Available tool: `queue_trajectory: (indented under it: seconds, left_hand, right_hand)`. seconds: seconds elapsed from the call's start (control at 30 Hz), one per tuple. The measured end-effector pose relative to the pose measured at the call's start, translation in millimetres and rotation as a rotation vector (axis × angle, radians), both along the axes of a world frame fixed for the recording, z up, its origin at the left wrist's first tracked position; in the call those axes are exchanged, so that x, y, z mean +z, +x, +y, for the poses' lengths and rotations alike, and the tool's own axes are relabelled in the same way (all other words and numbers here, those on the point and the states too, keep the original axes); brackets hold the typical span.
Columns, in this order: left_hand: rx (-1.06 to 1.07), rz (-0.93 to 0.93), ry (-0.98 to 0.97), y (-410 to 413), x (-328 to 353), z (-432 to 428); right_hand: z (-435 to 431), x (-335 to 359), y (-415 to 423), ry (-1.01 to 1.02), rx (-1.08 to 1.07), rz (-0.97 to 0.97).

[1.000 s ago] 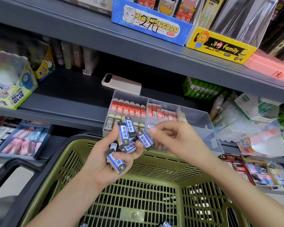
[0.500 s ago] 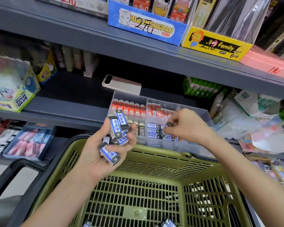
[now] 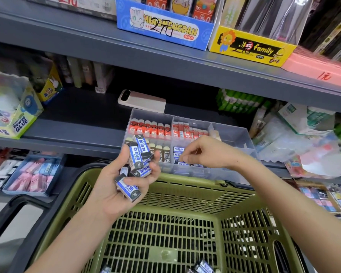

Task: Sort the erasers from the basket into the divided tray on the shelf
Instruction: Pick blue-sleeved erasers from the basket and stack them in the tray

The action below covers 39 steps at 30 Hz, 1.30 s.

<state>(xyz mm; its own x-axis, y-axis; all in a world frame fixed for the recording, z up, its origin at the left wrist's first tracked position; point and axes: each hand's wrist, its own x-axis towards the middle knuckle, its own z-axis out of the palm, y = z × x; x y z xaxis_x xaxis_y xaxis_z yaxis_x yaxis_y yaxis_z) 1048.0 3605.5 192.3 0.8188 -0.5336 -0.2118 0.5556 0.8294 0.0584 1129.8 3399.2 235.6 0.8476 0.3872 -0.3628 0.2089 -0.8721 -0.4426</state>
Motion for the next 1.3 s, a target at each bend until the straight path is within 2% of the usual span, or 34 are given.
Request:
queue_trajectory:
  seconds: [0.1,0.23,0.37,0.4,0.47,0.5,0.53,0.6,0.63,0.7,0.8,0.87,0.93,0.97,1.03,1.13,1.2,1.3]
  left_hand:
    - [0.002,0.007,-0.002,0,0,0]
    - [-0.001,0.007,-0.014,0,-1,1]
    - [-0.020,-0.001,-0.016,1,-3,1]
    - [-0.026,-0.002,-0.015,1,-4,1]
    - [-0.044,0.000,-0.013,1,-5,1]
    - [-0.056,-0.001,-0.009,2,-5,1]
    - [-0.072,-0.007,0.001,2,-5,1]
    - [-0.120,-0.034,0.022,2,-6,0]
    - [-0.151,-0.049,0.025,1,-6,-1]
    - [-0.204,-0.066,0.018,0,-6,-2]
    - [-0.235,-0.061,0.009,-1,-7,-3]
    - [-0.223,-0.058,0.044,0,-7,-4]
    - [-0.198,-0.047,0.073,0,-6,-4]
    - [-0.188,-0.038,0.076,0,-7,-4]
    - [-0.169,-0.024,0.071,0,-7,-4]
    - [-0.141,-0.025,0.103,1,-7,-4]
    - [-0.126,-0.023,0.121,1,-8,-5]
    - [-0.109,-0.019,0.122,2,-7,-4]
  right_hand:
    - [1,-2,-5,-0.006,-0.025,-0.012]
    - [0,-7,-9,-0.116,-0.032,-0.161]
    - [4,-8,-14,0.000,-0.074,-0.099]
    - [4,-7,-15,-0.043,-0.065,-0.146]
    - [4,-4,-17,-0.161,-0.046,-0.363]
    - [7,-2,-19,-0.106,-0.050,-0.441]
    - [12,2,-23,0.041,-0.057,-0.434]
    - [26,9,-28,0.389,-0.035,-0.241]
    - [33,11,-29,0.486,-0.017,-0.121]
    - [40,13,-31,0.564,0.012,0.015]
    - [42,17,-32,0.689,-0.046,0.098]
    - [34,18,-29,0.837,-0.146,0.159]
    - [20,16,-21,0.991,-0.353,0.174]
    - [13,14,-17,1.001,-0.467,0.134]
    - [1,4,-13,0.832,-0.613,-0.008]
    - [-1,-16,-14,0.596,-0.668,-0.174]
    - [2,-26,-13,0.537,-0.690,-0.259]
    - [8,-33,-13,0.456,-0.653,-0.287]
